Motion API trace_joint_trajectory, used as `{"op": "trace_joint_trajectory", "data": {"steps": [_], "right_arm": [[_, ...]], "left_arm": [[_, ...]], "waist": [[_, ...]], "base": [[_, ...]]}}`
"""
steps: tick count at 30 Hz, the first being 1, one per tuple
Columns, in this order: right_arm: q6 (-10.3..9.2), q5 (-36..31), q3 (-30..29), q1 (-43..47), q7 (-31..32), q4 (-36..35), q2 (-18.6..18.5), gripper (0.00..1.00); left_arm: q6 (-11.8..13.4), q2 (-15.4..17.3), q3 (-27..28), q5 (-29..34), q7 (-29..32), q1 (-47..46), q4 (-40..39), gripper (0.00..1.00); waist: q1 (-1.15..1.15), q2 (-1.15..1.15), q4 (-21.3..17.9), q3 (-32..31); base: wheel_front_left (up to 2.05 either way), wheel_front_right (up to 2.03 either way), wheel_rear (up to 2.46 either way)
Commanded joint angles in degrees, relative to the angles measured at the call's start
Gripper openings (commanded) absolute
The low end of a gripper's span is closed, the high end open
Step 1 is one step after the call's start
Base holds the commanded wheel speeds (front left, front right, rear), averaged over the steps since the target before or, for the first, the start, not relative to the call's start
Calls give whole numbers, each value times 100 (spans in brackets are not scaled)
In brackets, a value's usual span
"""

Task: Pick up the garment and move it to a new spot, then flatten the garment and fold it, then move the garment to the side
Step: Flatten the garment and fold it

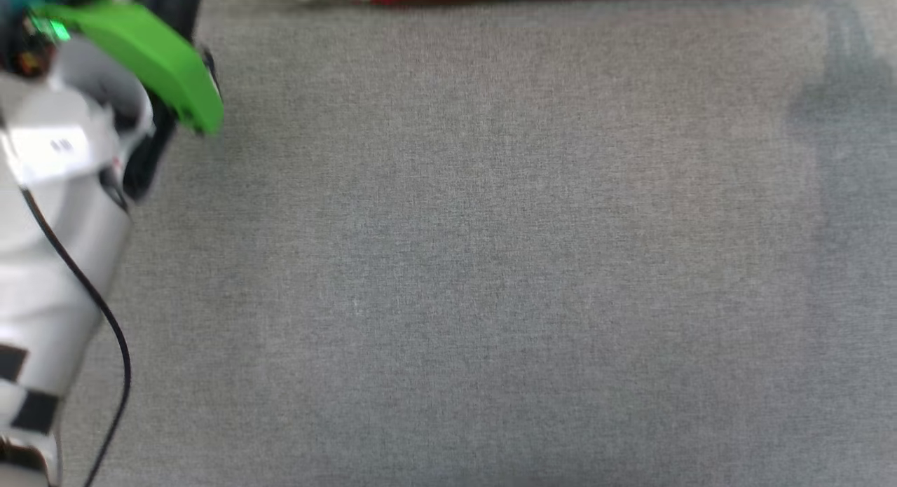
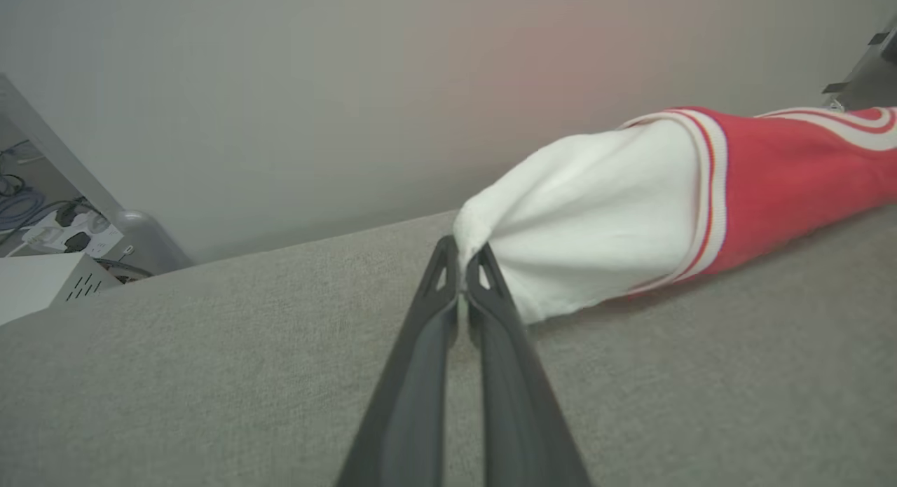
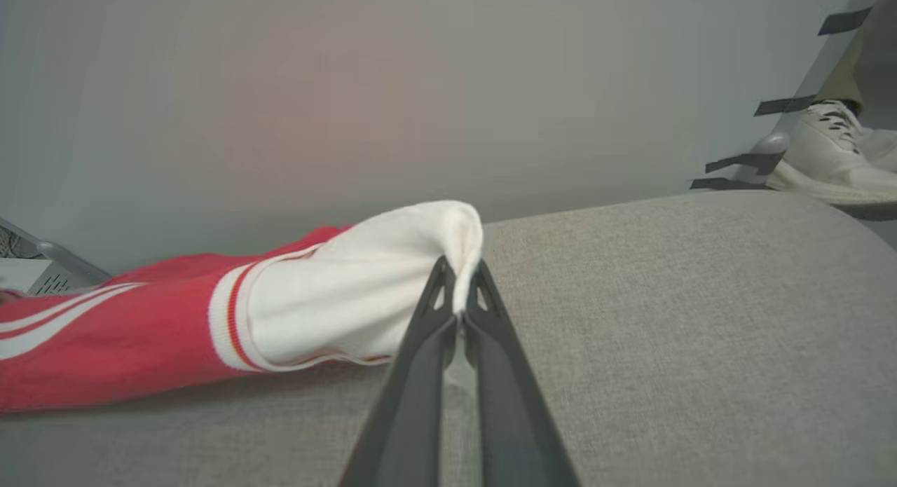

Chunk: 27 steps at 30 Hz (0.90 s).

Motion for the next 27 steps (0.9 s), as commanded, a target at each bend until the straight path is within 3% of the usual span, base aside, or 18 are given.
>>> {"op": "trace_joint_trajectory", "data": {"steps": [1, 11, 27], "right_arm": [[-5, 162, 53, 307, 68, -115, -69, 0], [-5, 1255, 516, 2810, 746, -1096, -550, 0], [-5, 1740, 445, 4838, 1375, -1797, -1018, 0]], "left_arm": [[-18, 4, -35, -84, -7, 324, -32, 0], [105, 169, -293, -570, 127, 2481, -286, 0], [369, 457, -455, -1069, 442, 4147, -902, 0]], "waist": [[0, 0, 34, -329], [0, 0, 50, -1233], [0, 0, 103, -2387]], "base": [[0, 0, 0], [0, 0, 0], [0, 0, 0]]}}
